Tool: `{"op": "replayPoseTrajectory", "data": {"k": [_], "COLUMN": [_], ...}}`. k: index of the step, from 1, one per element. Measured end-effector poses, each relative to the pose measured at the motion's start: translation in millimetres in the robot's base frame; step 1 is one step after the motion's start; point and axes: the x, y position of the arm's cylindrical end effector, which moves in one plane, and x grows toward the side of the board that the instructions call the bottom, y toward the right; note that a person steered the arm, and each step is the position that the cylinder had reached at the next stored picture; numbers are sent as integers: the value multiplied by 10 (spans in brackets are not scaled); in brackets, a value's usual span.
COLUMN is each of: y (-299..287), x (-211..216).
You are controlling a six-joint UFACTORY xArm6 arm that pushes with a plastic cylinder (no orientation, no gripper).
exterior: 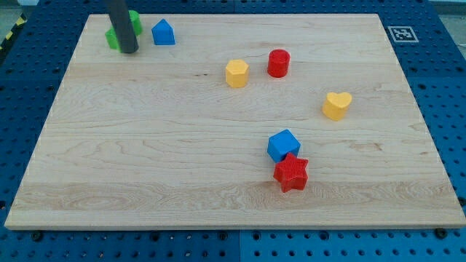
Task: Move your arm to the bottom center
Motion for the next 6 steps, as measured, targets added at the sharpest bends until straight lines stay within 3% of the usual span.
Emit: {"op": "replayPoseTrajectory", "data": {"k": [1,3,5,6], "y": [-22,303,1725,1952], "x": [202,1224,2183,2451]}}
